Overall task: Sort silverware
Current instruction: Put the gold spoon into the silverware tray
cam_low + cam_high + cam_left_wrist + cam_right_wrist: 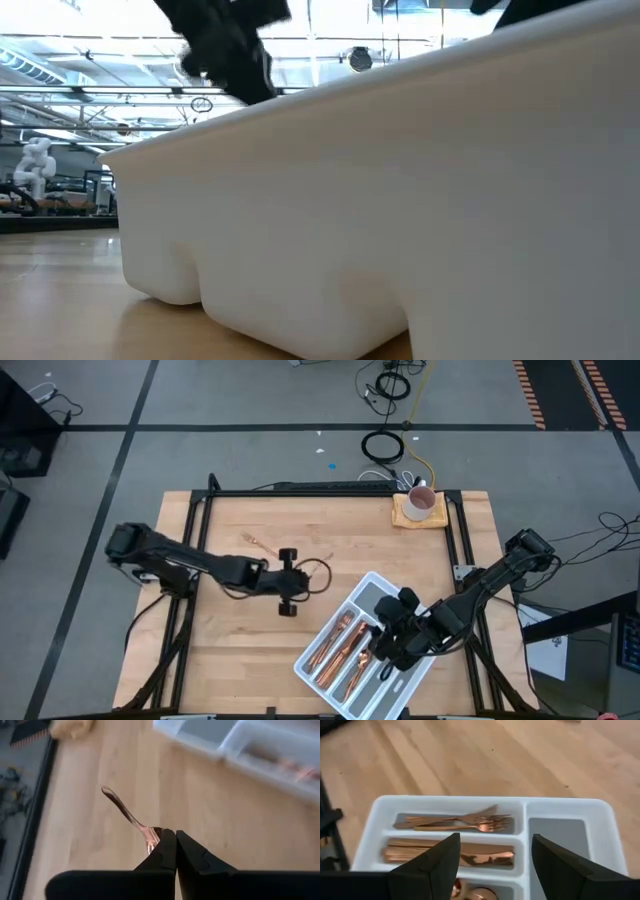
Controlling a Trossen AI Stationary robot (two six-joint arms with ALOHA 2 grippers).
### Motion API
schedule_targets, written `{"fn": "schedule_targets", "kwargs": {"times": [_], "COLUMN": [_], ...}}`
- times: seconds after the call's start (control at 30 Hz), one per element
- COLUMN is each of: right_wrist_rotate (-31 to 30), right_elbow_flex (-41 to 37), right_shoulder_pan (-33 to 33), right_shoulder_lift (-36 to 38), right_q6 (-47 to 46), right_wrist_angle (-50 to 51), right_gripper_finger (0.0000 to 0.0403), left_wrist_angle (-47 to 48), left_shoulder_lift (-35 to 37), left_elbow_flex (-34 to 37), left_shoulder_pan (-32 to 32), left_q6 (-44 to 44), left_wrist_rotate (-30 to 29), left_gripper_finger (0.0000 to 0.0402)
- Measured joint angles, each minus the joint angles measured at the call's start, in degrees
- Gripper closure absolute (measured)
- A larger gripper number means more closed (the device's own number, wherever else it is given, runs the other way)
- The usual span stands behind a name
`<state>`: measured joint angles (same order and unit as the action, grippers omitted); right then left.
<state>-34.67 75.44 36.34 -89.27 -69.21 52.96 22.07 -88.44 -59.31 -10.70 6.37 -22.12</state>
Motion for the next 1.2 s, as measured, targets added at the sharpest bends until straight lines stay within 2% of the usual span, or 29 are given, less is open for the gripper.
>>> {"fn": "schedule_targets", "kwargs": {"times": [0.1,0.17,0.33,0.4,0.57,0.63,0.73,0.87,0.93,1.07,1.2], "right_wrist_rotate": [-0.3,-0.4,-0.7,2.0,14.2,17.5,25.7,40.7,46.1,53.9,59.8], "right_elbow_flex": [0.0,0.0,0.0,0.0,5.9,9.2,13.0,14.6,14.5,14.5,14.5], "right_shoulder_pan": [-0.3,-0.3,-2.1,-3.9,-8.6,-10.3,-13.4,-20.0,-23.4,-28.7,-31.7], "right_shoulder_lift": [0.0,0.0,0.0,0.0,0.0,0.0,0.0,0.1,0.0,-0.7,-2.7], "right_q6": [-0.7,-0.1,13.9,20.9,33.7,37.7,42.4,41.5,39.8,39.2,37.6], "right_wrist_angle": [3.1,4.7,0.9,-4.2,-12.4,-14.2,-16.0,-15.9,-15.2,-15.7,-20.7], "right_gripper_finger": [0.0172,0.0172,0.0169,0.0165,0.0163,0.0163,0.0163,0.0163,0.0163,0.0163,0.0163], "left_wrist_angle": [-0.3,0.1,-0.7,-0.6,3.1,3.7,4.5,4.7,4.6,4.5,3.9], "left_shoulder_lift": [4.2,6.7,11.3,12.0,12.3,12.3,12.3,12.4,12.3,12.3,12.3], "left_elbow_flex": [0.0,0.0,-0.1,-0.2,-0.2,-0.2,-0.2,-0.2,-0.2,-0.2,-0.2], "left_shoulder_pan": [-1.4,-2.2,-4.7,-5.9,-10.7,-12.8,-15.5,-18.6,-19.7,-21.2,-21.6], "left_q6": [-2.9,-4.7,-5.6,-3.7,4.0,5.7,12.6,26.1,31.1,41.1,50.7], "left_wrist_rotate": [1.6,5.8,17.2,20.6,21.8,20.9,15.8,10.2,7.9,0.3,-0.5], "left_gripper_finger": [0.0401,0.0401,0.0401,0.0401,0.0401,0.0401,0.0401,0.0401,0.0401,0.0402,0.0402]}}
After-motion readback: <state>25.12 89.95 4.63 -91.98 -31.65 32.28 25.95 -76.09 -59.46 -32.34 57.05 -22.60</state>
